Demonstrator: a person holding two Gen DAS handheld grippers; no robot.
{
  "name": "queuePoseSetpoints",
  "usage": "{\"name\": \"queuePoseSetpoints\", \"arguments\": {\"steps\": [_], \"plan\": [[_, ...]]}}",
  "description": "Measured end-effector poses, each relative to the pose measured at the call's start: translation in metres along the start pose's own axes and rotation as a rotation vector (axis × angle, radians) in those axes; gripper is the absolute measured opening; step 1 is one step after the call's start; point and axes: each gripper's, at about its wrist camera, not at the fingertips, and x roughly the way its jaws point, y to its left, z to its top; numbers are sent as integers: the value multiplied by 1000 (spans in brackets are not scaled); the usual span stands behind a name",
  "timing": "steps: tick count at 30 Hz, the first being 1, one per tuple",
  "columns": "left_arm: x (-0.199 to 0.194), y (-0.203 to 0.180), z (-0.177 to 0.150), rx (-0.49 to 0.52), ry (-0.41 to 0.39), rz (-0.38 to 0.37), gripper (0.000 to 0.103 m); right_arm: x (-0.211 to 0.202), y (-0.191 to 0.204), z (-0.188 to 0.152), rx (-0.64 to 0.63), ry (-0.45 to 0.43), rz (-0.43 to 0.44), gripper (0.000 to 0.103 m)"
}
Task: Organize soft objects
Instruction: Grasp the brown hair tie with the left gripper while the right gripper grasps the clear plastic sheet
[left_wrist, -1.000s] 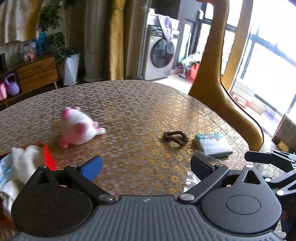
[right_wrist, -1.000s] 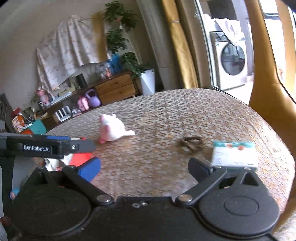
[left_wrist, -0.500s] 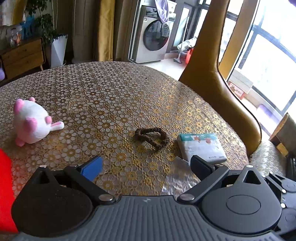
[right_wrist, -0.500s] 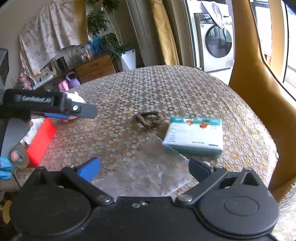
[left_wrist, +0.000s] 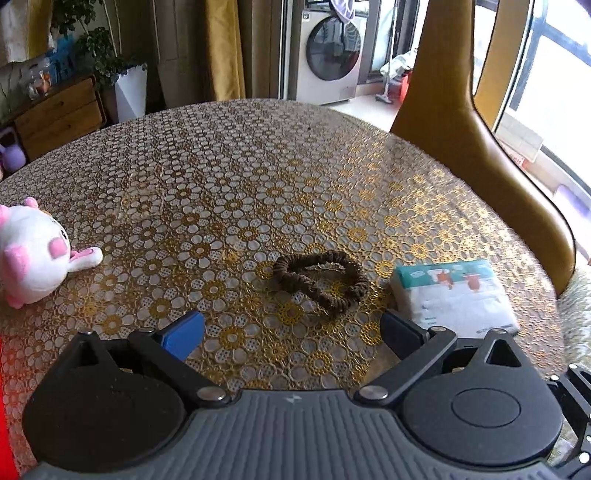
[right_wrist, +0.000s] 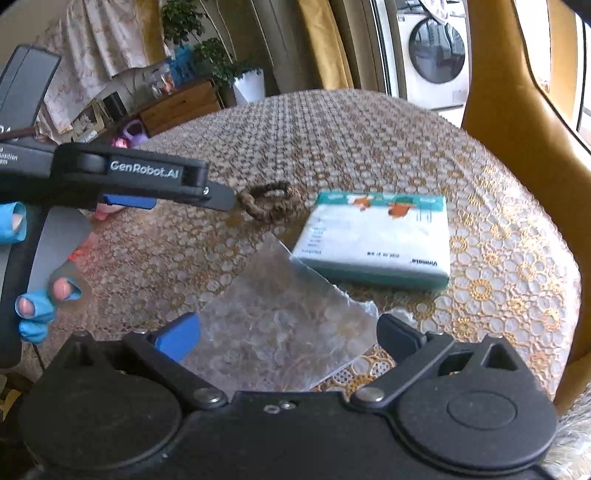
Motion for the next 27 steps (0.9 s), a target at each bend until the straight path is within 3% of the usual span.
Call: {"name": "queuePoseSetpoints", "arguments": {"steps": [6, 16, 22, 25, 27], "plan": [[23, -8, 3, 23, 3, 32, 102, 10, 5, -4, -52, 23, -8, 102], [57, -15, 8, 47, 44, 14, 101, 19, 34, -8, -161, 51, 13, 103], [64, -16, 9, 50, 35, 14, 100, 25, 62, -21, -328, 62, -16, 103], [63, -17, 9, 56, 18, 7, 93, 27, 73, -28, -389, 59, -19, 100], [61, -19, 8, 67, 5, 1, 82, 27, 75, -27, -394, 59, -14, 96]]}}
